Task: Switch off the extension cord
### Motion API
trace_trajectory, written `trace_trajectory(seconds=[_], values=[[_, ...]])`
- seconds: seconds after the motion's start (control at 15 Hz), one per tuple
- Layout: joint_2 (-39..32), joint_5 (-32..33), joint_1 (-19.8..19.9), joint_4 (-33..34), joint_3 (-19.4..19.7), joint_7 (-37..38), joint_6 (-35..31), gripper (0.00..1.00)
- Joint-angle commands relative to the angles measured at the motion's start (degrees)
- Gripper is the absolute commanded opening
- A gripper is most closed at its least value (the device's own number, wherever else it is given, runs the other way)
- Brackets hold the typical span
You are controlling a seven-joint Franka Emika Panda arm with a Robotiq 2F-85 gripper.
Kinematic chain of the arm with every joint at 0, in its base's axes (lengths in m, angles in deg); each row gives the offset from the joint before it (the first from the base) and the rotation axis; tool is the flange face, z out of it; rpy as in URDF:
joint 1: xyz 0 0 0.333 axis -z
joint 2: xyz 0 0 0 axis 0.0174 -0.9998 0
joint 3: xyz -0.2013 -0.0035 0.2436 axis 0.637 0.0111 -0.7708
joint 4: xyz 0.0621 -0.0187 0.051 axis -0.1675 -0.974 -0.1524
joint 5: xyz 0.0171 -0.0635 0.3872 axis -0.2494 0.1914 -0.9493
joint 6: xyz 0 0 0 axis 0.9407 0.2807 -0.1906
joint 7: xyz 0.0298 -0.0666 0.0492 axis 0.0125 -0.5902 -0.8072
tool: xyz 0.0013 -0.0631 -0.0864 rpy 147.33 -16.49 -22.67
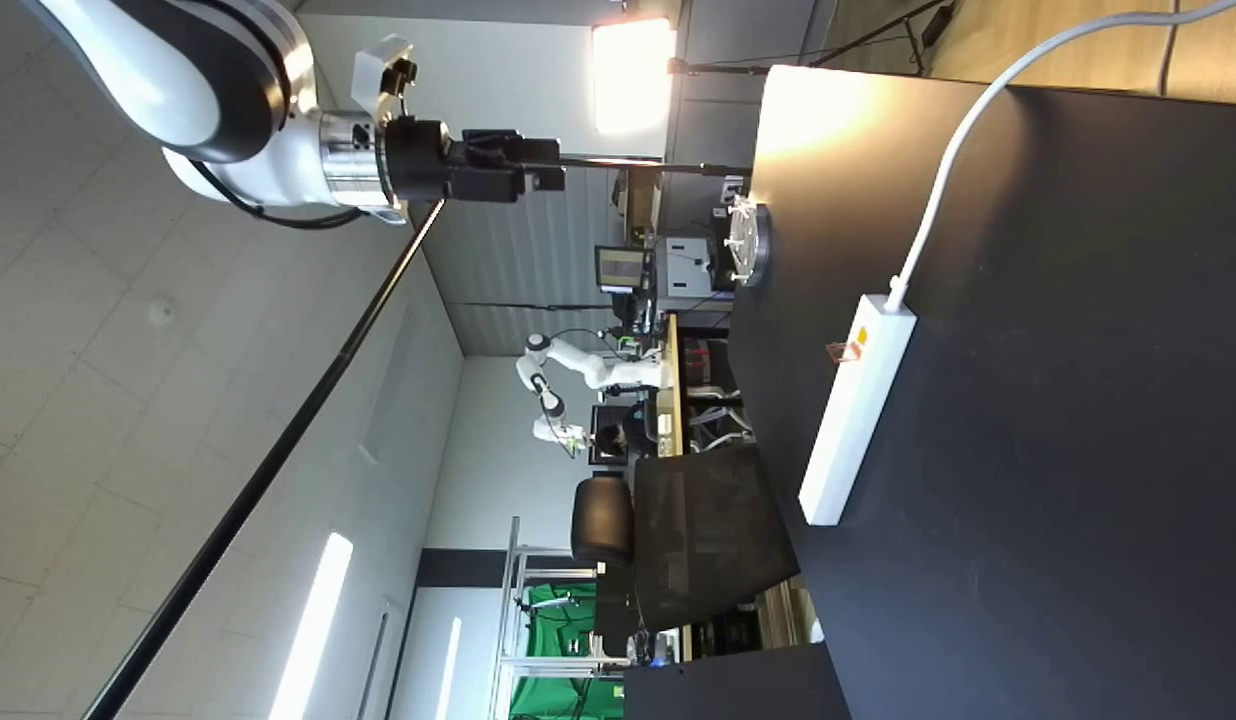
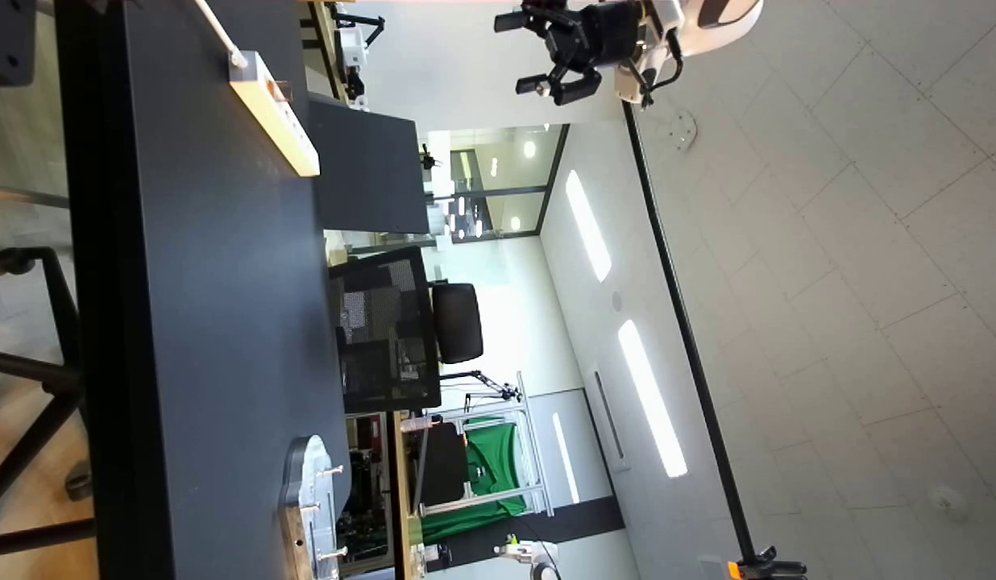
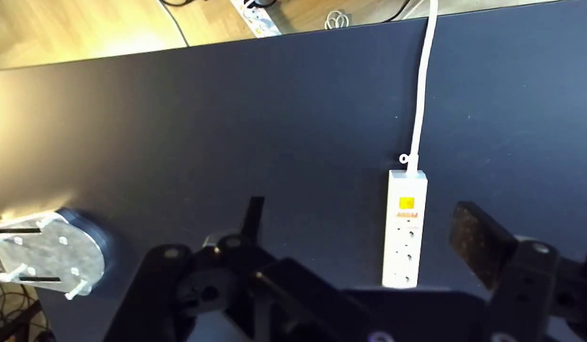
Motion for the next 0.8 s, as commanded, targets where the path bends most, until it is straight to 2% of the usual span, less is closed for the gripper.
trace_trajectory(seconds=[0.0, 0.27, 0.67, 0.73], values=[[-7.98, 1.34, -1.66, 2.79, -2.43, 1.79, -4.63, 0.74], [-14.65, 1.79, -2.48, 3.35, -4.38, 4.29, -11.63, 0.45], [-20.95, 4.77, -3.23, 5.31, -5.24, 7.94, -16.07, 0.05], [-19.05, 2.49, -3.36, 3.38, -4.54, 4.26, -15.86, 0.01]])
